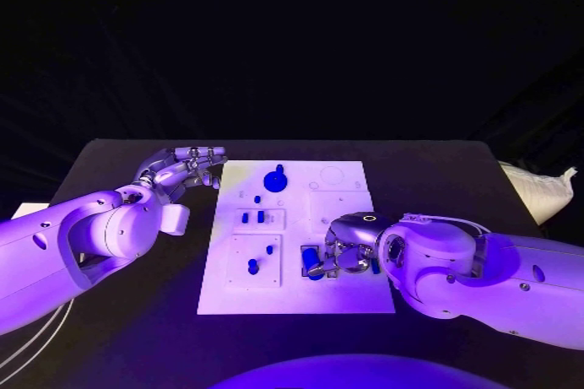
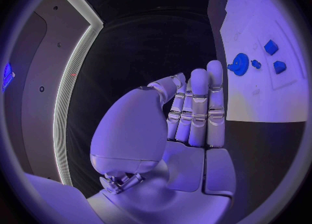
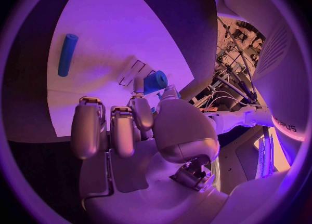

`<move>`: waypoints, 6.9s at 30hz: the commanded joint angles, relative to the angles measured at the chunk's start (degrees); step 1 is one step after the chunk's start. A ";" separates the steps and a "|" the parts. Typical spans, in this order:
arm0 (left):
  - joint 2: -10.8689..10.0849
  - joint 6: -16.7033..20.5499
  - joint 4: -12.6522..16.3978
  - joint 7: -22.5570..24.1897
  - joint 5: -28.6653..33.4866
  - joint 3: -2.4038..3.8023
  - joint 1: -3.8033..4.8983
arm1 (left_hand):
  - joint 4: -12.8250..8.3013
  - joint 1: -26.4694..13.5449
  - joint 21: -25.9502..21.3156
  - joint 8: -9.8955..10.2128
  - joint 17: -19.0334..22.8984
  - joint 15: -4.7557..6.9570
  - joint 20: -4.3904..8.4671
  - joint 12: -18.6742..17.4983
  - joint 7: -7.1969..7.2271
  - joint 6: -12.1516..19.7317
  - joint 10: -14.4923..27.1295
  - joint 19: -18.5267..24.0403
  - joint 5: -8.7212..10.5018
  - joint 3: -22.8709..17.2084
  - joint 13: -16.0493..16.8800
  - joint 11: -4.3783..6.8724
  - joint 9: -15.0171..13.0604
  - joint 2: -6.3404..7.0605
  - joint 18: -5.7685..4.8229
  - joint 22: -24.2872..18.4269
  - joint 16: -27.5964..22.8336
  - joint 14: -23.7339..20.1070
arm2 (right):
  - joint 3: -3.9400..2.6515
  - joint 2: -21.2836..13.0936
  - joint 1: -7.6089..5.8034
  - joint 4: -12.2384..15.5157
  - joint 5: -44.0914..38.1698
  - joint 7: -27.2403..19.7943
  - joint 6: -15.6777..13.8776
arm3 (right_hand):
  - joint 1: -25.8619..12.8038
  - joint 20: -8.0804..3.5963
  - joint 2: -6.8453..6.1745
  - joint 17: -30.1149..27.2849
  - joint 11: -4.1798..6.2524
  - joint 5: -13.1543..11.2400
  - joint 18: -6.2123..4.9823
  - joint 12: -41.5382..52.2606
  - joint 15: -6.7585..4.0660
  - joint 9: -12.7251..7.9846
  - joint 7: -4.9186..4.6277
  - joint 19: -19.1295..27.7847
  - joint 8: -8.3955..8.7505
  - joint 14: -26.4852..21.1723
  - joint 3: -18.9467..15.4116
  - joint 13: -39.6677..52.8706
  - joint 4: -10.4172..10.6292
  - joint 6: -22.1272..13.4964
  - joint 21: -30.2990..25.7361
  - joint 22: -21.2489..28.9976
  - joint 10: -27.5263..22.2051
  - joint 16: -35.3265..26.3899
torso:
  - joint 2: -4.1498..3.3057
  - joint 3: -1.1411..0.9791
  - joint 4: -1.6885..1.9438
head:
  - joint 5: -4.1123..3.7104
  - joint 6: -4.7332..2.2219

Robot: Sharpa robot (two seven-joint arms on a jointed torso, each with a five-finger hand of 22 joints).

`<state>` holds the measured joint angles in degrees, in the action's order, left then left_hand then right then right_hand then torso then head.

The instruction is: Assemble the parts on the task board

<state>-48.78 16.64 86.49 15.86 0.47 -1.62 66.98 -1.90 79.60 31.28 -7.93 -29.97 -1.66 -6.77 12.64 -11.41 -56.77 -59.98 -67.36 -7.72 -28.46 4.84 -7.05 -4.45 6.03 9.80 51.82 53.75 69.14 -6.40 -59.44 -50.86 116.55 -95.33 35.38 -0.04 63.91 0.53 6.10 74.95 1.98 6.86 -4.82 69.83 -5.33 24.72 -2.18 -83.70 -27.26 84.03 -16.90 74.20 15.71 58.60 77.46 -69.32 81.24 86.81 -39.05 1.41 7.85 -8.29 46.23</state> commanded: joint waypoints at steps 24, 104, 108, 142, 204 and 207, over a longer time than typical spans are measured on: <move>0.16 -1.23 0.05 -0.18 -0.62 0.02 0.01 | -0.38 -0.28 -0.21 -0.34 0.07 0.04 -0.28 0.35 -0.03 0.34 0.37 -0.09 -0.21 0.01 -0.10 -0.08 0.06 0.02 0.65 -0.09 0.23 -0.51 | 0.03 3.58 0.05 -4.08 -0.35 -0.32 0.83 | 1.60 -0.19 0.89 10.56 0.02 0.36 0.69 0.39 -0.35 0.23 0.05 -0.22 0.24 5.00 0.01 0.52 0.19 0.71 0.02 0.20 0.71 -0.03 | 0.02 -0.03 -0.13 | 0.12 0.06; -0.70 -1.26 0.65 1.15 -0.93 -0.09 -0.22 | -0.28 -0.58 -0.26 -0.53 0.21 -0.03 -0.32 0.65 -0.07 0.37 0.48 -0.05 -0.18 0.03 -0.11 -0.13 0.08 -0.20 0.61 -0.09 0.26 -0.57 | 0.23 -11.50 1.88 -1.72 -6.02 -3.07 -3.19 | 11.13 0.94 0.58 8.65 -1.46 -0.28 -0.04 -5.51 0.88 -3.78 -1.75 0.79 11.84 4.60 3.25 -2.29 -2.51 2.63 -3.00 3.95 -1.22 -1.85 | 0.21 -0.25 -1.14 | -4.31 -0.34; -0.78 -1.28 0.67 1.12 -0.94 -0.09 -0.22 | -0.27 -0.63 -0.28 -0.56 0.24 -0.03 -0.33 0.70 -0.05 0.40 0.52 -0.04 -0.18 0.05 -0.12 -0.12 0.09 -0.21 0.62 -0.10 0.27 -0.57 | 0.23 -11.31 2.06 -2.05 -6.00 -3.04 -2.76 | 11.14 0.94 0.57 8.66 -1.46 -0.26 -0.04 -5.51 0.87 -3.78 -1.75 0.79 11.84 4.60 3.25 -2.29 -2.52 2.63 -3.00 3.95 -1.22 -1.85 | 0.25 -0.22 -1.06 | -4.28 -0.24; -0.99 -1.32 0.93 0.23 -1.03 -0.09 -0.22 | -0.10 -0.87 -0.35 -0.66 0.31 -0.06 -0.37 0.85 -0.06 0.46 0.65 -0.02 -0.19 0.02 -0.15 -0.13 0.11 -0.45 0.61 -0.13 0.31 -0.58 | 0.25 -5.76 4.73 -5.53 -13.81 -2.36 2.53 | 19.13 0.82 -2.73 8.19 -1.69 -2.10 -0.23 -8.43 0.96 -4.24 -2.23 1.17 15.17 4.45 10.21 -3.67 -8.73 2.16 -4.38 5.39 -2.77 -2.43 | 0.32 -0.17 -0.92 | -3.44 0.09; -0.44 -2.12 0.86 -0.98 -1.65 -0.11 -0.22 | -0.03 -1.19 -0.65 -0.72 0.50 -0.18 -0.47 1.03 -0.14 0.79 1.06 0.40 -0.17 0.13 -0.22 -0.23 0.19 -0.36 0.58 -0.23 0.19 -1.05 | 0.00 -3.88 4.76 -1.52 6.10 -0.65 -13.18 | 6.84 0.66 -11.16 10.07 -1.22 11.59 0.22 -4.74 0.64 -2.97 -1.63 0.06 17.99 4.91 34.87 -0.74 -8.62 5.65 -2.57 2.50 -0.42 -1.07 | 0.30 -0.15 -1.04 | -2.67 0.52; -0.44 -2.16 0.88 -1.04 -1.68 -0.11 -0.22 | -0.05 -1.19 -0.69 -0.75 0.52 -0.19 -0.48 1.09 -0.14 0.82 1.12 0.44 -0.18 0.12 -0.23 -0.23 0.19 -0.40 0.59 -0.25 0.20 -1.09 | 0.00 -3.54 4.76 -1.90 6.04 -0.55 -12.56 | 6.38 0.63 -11.16 10.10 -1.20 11.70 0.24 -4.87 0.62 -2.88 -1.60 0.03 17.97 4.92 34.76 -0.82 -8.38 5.69 -2.52 2.42 -0.43 -1.05 | 0.27 -0.15 -1.03 | -2.63 0.50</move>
<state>-49.32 15.67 87.24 14.73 -0.89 -1.74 66.75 -2.05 78.91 30.83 -8.38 -29.50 -1.85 -6.98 13.54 -11.42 -56.37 -59.37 -67.15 -7.72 -28.61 4.68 -7.25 -4.32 5.82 9.80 51.66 53.75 68.52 -6.41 -63.14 -46.14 114.79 -89.58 34.15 -14.16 70.55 1.34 -5.01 74.94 0.63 18.33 -4.83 64.88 -4.42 21.84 -3.83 -83.31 -9.05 84.11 17.73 73.46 7.05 63.93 74.61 -66.87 80.38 85.56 -38.77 1.24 6.80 -10.95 46.74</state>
